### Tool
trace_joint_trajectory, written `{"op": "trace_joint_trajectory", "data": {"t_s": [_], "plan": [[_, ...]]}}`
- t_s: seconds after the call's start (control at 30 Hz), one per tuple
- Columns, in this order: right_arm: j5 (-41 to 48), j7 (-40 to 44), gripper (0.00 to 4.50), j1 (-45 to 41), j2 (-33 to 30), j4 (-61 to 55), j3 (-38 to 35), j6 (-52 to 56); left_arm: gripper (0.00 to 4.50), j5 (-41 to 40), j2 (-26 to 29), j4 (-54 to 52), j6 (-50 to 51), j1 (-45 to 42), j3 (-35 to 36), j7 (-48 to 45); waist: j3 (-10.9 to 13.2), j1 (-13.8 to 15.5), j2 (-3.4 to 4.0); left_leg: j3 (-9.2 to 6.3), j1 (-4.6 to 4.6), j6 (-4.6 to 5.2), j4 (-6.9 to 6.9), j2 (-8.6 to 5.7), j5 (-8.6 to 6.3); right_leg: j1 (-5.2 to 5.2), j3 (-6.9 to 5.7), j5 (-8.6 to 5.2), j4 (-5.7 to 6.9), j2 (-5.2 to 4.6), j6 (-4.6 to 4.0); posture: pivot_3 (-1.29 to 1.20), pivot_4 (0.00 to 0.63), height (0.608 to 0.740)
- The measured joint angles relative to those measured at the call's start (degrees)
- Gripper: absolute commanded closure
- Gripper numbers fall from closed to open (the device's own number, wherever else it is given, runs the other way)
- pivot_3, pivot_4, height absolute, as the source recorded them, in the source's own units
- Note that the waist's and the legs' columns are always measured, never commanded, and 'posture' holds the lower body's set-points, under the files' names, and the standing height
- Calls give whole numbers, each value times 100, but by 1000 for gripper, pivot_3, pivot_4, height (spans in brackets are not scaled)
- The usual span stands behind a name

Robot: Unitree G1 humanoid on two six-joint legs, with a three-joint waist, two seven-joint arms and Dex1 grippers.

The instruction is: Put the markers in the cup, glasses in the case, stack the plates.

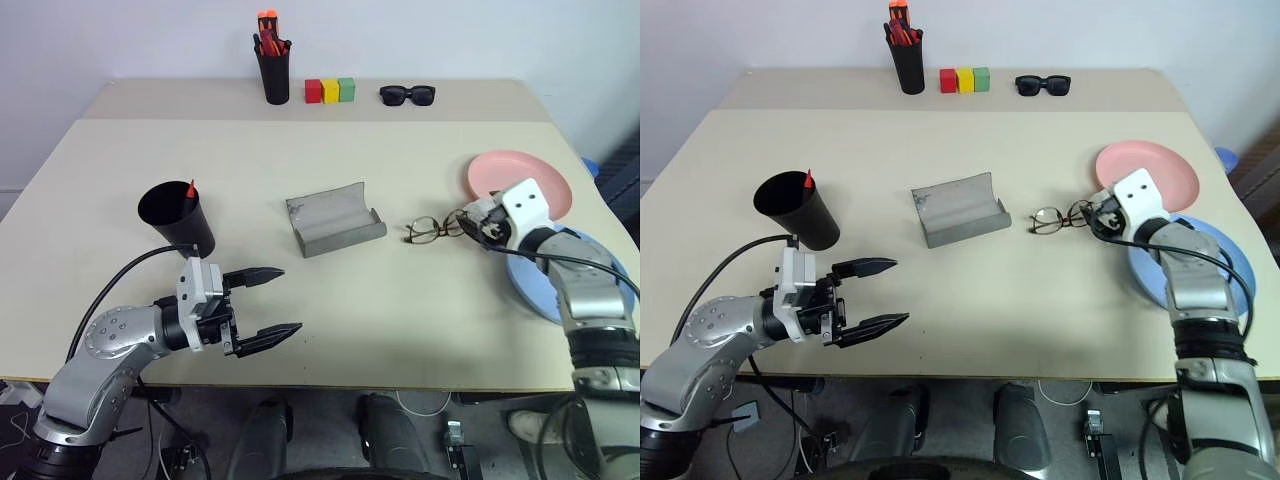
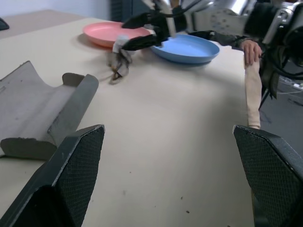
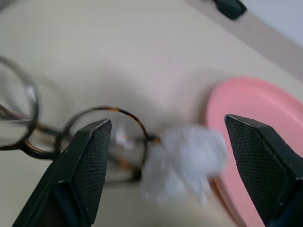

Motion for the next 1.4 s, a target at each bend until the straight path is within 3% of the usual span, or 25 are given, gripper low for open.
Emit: {"op": "trace_joint_trajectory", "data": {"t_s": [0.17, 0.33, 0.73, 0.9, 1.1, 1.4], "plan": [[-173, 33, 613, -678, 264, 799, 315, -436, 0, 0, -3, -23, 0, 16, 3, 40, 0, 24, 1, 0, -2, 0, -1, -1, 0, 0, 0, 7, -4, 0, 13, 0, 150, 740], [-180, 103, 613, -818, 287, 918, 349, -640, 0, 0, -6, -36, 0, 26, 2, 60, 1, 29, 1, 0, -2, 0, -3, -1, 0, 0, 0, 7, -5, 0, 14, 0, 150, 740], [415, 1035, 613, 891, -599, -1230, -142, -354, 0, 57, -93, 55, -61, -74, -65, 29, 1, -3, 3, 3, 5, 0, -2, 0, 0, 3, 3, 0, -3, 0, -1, 0, 150, 740], [-30, 683, 613, 953, -598, -1403, -49, -565, 0, 190, -178, 159, -185, -190, -167, 6, 1, 23, 4, 3, 4, 0, -2, 0, 0, 4, 3, 0, -4, 0, 0, 0, 150, 740], [-641, 69, 613, 951, -175, -1360, 394, -778, 0, 279, -239, 163, -280, -219, -227, 36, 1, 27, 4, 3, 4, 0, -2, 0, 0, 4, 3, 0, -5, 0, -1, 0, 150, 740], [-1218, -545, 613, 556, 41, -685, 722, -1222, 0, 380, -271, 173, -326, -206, -227, 112, 1, 23, 4, 3, 4, 0, -1, 0, 0, 5, 3, 0, -5, 0, -1, 0, 150, 740]]}}
